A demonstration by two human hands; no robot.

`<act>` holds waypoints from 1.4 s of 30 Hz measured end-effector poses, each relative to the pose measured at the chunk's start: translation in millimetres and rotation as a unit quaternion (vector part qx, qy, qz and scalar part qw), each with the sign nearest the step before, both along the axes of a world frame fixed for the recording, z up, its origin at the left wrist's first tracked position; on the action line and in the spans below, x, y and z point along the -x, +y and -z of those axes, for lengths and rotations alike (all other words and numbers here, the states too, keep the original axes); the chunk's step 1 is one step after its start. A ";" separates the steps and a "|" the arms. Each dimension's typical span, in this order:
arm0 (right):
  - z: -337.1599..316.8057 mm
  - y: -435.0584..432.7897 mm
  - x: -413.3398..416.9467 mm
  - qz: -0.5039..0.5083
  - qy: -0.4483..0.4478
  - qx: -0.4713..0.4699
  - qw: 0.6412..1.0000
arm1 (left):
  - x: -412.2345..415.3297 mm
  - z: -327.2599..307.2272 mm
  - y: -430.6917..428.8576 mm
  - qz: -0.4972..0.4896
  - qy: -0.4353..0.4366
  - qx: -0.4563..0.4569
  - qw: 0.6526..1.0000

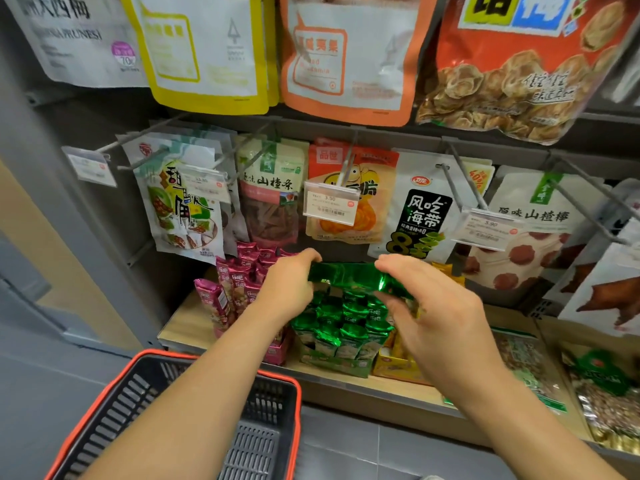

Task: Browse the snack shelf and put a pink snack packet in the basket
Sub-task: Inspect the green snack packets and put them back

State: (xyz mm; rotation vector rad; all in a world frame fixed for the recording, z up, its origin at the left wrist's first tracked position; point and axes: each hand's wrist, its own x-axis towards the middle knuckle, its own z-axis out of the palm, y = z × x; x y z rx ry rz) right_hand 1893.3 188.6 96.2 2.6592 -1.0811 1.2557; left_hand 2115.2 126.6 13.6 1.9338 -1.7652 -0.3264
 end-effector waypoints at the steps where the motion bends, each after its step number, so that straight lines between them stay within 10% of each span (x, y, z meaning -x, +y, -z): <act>1: 1.0 -5.1 -3.1 0.001 0.004 0.003 1.000 | -1.7 2.7 -2.7 -0.002 -0.019 -0.008 1.000; 26: 80.3 -109.3 -77.5 0.089 0.245 -0.250 0.932 | -14.2 34.8 -5.9 0.119 -0.226 -0.148 0.955; 34: 103.1 -120.3 -81.6 0.146 0.331 -0.244 0.900 | -17.0 13.0 -3.5 0.142 -0.117 -0.052 0.982; 42: 114.0 -121.8 -73.7 0.118 0.332 -0.274 0.895 | -21.1 4.5 19.1 0.168 -0.137 -0.154 0.964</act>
